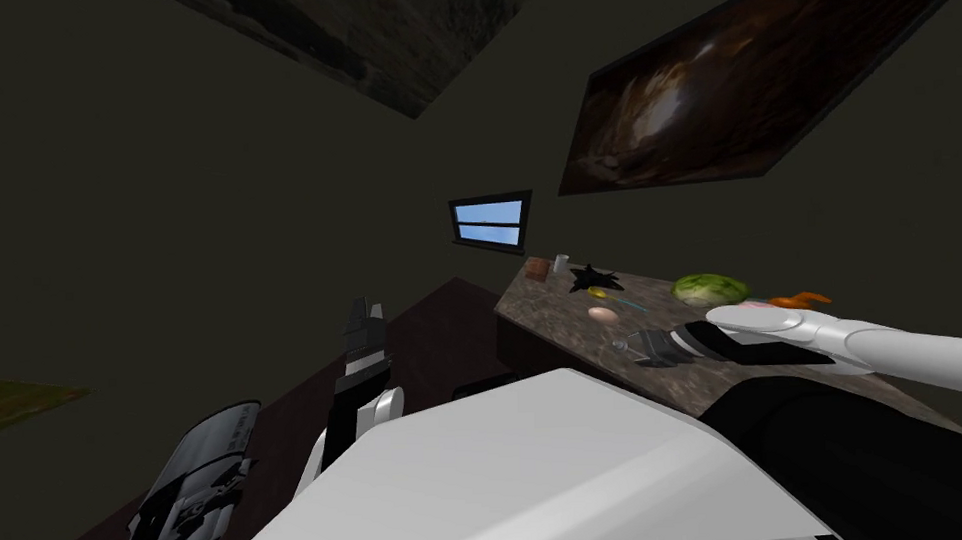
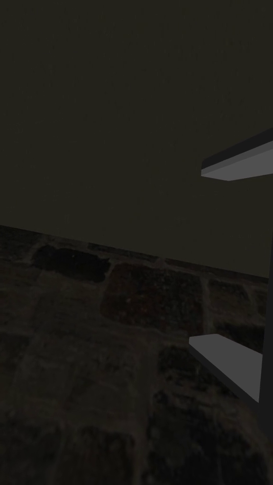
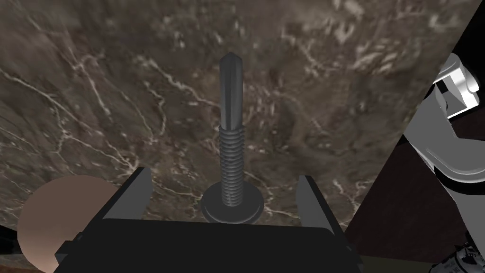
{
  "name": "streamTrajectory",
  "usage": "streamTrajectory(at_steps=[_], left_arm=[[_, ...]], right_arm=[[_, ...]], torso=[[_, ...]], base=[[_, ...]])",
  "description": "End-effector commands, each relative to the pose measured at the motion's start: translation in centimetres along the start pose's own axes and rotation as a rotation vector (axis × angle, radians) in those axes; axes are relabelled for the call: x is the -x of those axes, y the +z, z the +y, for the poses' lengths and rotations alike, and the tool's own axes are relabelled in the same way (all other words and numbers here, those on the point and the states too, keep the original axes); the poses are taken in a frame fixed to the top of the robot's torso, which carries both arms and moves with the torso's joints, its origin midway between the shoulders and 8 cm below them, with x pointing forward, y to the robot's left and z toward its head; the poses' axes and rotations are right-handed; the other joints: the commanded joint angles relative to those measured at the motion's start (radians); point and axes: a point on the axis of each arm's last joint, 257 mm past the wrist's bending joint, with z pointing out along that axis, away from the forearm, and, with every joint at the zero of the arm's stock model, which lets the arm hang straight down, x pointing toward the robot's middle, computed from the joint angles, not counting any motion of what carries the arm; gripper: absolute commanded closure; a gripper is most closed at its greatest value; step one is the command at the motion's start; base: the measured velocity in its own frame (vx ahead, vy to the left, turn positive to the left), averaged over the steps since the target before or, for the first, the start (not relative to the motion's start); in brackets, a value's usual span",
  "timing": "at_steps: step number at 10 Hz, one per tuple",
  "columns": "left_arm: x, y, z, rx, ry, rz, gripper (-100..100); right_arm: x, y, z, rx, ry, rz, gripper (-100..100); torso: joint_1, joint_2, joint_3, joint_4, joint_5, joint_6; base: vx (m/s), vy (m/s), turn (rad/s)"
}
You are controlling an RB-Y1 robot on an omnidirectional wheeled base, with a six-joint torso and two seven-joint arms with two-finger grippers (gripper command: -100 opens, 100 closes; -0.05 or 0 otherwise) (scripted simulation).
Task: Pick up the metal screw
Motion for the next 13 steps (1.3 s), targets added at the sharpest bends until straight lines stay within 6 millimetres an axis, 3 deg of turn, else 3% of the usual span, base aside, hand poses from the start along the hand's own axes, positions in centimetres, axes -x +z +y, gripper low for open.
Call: streamTrajectory(at_steps=[1,3,4,5,6,8,9,10,13], left_arm=[[0.0,0.0,0.0,0.0,0.0,0.0,0],[0.0,0.0,0.0,0.0,0.0,0.0,0],[0.0,0.0,0.0,0.0,0.0,0.0,0],[0.0,0.0,0.0,0.0,0.0,0.0,0],[0.0,0.0,0.0,0.0,0.0,0.0,0],[0.0,0.0,0.0,0.0,0.0,0.0,0],[0.0,0.0,0.0,0.0,0.0,0.0,0],[0.0,0.0,0.0,0.0,0.0,0.0,0],[0.0,0.0,0.0,0.0,0.0,0.0,0]], right_arm=[[-2.1,-0.9,0.7,0.032,-0.015,0.071,-100],[-4.2,-1.6,1.4,0.06,-0.026,0.132,-100],[-3.4,-1.5,0.9,0.048,-0.023,0.113,-100],[-3.5,-1.6,1.0,0.052,-0.023,0.116,0],[-4.4,-0.9,1.7,0.049,-0.012,0.116,-100],[-5.6,0.1,2.7,0.046,0.002,0.117,-100],[-5.2,-0.3,2.3,0.048,-0.002,0.116,-100],[-5.3,-0.2,2.4,0.047,-0.002,0.116,100],[-5.3,-0.2,2.4,0.048,-0.002,0.116,100]], torso=[[0.0,0.0,0.0,0.0,0.0,0.0],[0.0,0.0,0.0,0.0,0.0,0.0],[0.0,0.0,0.0,0.0,0.0,0.0],[-0.001,0.001,0.001,0.0,0.0,0.0],[-0.001,0.002,0.001,0.001,0.0,0.0],[-0.001,0.001,0.001,0.0,-0.001,0.0],[-0.002,0.001,0.001,0.0,-0.001,0.0],[-0.001,0.002,0.001,0.0,0.0,0.0],[-0.002,0.003,0.002,0.001,-0.001,0.0]], base=[[0.047,0.011,0.067],[0.039,0.003,0.048],[0.012,-0.001,0.006],[0.0,0.0,0.0],[0.018,-0.003,0.083],[0.027,-0.01,0.078],[0.01,-0.007,0.014],[0.0,0.0,0.0],[0.0,0.0,0.0]])
